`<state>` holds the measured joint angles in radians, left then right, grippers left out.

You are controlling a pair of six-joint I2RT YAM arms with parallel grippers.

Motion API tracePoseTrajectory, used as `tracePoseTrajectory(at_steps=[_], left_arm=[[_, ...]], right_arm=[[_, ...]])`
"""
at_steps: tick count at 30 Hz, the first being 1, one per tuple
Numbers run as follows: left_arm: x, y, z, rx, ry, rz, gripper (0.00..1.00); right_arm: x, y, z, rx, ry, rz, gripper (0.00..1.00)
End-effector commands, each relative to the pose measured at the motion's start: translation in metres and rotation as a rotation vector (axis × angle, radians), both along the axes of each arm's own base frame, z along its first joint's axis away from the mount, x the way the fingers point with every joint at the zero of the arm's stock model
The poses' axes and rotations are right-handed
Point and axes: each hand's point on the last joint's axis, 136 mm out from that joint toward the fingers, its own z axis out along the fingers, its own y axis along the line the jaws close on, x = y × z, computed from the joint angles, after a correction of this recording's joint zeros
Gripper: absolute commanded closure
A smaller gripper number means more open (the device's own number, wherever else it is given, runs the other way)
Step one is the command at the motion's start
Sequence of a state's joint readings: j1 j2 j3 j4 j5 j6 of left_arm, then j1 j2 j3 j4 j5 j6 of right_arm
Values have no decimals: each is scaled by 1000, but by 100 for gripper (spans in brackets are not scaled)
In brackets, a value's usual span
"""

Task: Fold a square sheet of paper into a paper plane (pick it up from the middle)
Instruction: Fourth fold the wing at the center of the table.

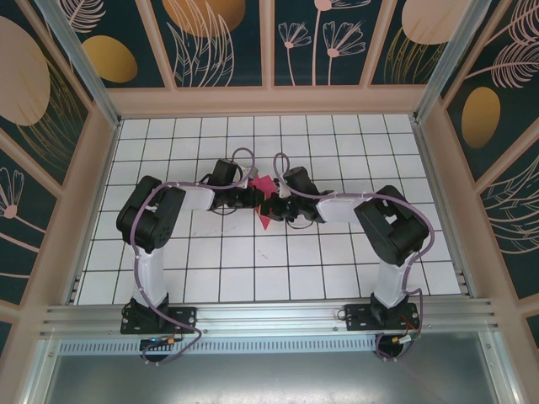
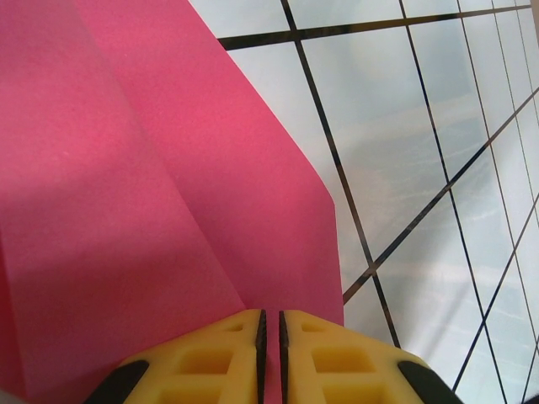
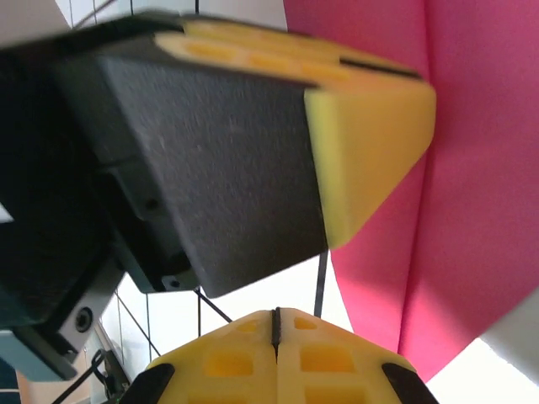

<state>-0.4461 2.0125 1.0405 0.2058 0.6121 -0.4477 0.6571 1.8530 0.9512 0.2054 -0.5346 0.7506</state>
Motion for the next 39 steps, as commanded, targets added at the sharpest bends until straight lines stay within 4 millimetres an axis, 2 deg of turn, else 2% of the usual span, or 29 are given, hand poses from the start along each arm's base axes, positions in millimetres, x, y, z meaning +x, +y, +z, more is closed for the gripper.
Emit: tracePoseTrajectory(at_steps=[1, 6, 9, 14, 18, 22, 25, 30, 33, 36, 39], left_arm=[[-3, 1, -14, 31, 12, -15, 83], [-3, 0, -13, 27, 13, -18, 83], [-2, 0, -11, 30, 10, -22, 83], [2, -1, -4, 31, 0, -20, 81], [10, -2, 10, 32, -24, -13, 78], [10, -8, 26, 2, -24, -35, 75], [0, -11, 31, -27, 13, -59, 78], [-10, -9, 15, -19, 112, -52, 84], [-1, -7, 6, 13, 121, -11, 84], [16, -1, -2, 76, 104, 56, 85], [31, -2, -3, 92, 84, 83, 85]], right_arm=[[11, -6, -2, -3, -1, -54, 99], [9, -1, -19, 6, 47, -34, 99], [3, -4, -37, -41, 82, -25, 99], [-11, -30, -77, -257, 138, -41, 100], [-28, -45, -98, -371, 171, -25, 100], [-34, -46, -102, -353, 176, -22, 100], [-29, -40, -97, -319, 162, -24, 100], [-25, -34, -95, -287, 154, -24, 100], [-25, -33, -95, -291, 154, -21, 100], [-32, -38, -99, -311, 166, -17, 100], [-40, -44, -104, -323, 184, -7, 100]])
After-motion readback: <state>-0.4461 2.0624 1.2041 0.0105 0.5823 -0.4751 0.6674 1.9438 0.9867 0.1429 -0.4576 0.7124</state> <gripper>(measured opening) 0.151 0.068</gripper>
